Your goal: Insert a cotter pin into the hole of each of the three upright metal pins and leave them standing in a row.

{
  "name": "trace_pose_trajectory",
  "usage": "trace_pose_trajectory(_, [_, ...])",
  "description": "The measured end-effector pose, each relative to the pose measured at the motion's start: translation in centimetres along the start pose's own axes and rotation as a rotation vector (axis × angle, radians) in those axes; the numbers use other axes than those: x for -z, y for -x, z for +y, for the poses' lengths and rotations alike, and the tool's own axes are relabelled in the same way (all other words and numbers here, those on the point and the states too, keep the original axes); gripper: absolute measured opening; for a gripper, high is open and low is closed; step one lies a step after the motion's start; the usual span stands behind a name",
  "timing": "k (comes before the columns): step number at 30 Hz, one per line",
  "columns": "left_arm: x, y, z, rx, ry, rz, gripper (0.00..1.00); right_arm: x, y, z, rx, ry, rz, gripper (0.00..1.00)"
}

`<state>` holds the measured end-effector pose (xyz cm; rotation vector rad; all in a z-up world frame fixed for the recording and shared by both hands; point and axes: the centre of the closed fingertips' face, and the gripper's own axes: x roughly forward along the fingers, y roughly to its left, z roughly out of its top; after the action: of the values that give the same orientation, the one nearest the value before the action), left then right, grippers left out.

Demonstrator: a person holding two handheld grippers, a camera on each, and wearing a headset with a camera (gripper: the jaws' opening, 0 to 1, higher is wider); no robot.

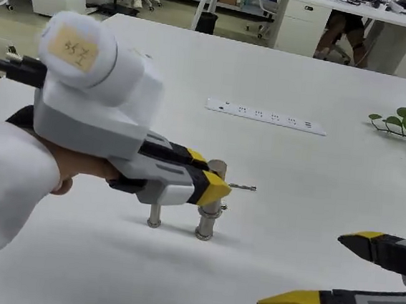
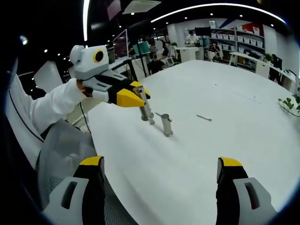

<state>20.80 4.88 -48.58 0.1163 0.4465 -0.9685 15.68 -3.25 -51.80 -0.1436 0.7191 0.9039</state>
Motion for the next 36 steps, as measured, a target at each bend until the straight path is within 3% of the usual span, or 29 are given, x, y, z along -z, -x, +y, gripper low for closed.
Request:
trace_pose_trajectory(9, [2.6, -1.7, -1.3, 0.026, -0.006, 0.046, 0.09, 0.3, 0.1, 0.0, -0.002, -0.005, 0.007, 0.98])
trace_pose_trajectory(14, [4.3, -2.8, -1.6, 0.022, -0.031, 0.093, 0.09, 0.6, 0.0, 0.2, -0.007, -0.006, 0.013, 0.98])
trace_pose_trajectory(29, [7.1, -4.5, -1.6, 0.000, -0.042, 0.172, 0.10, 0.7, -0.5, 0.5, -0.026, -0.001, 0.028, 0.97])
trace_pose_trajectory(36, [7.5, -4.7, -2.1, 0.002, -0.044, 0.173, 0.10, 0.8, -0.5, 0.6, -0.034, 0.005, 0.030, 0.96])
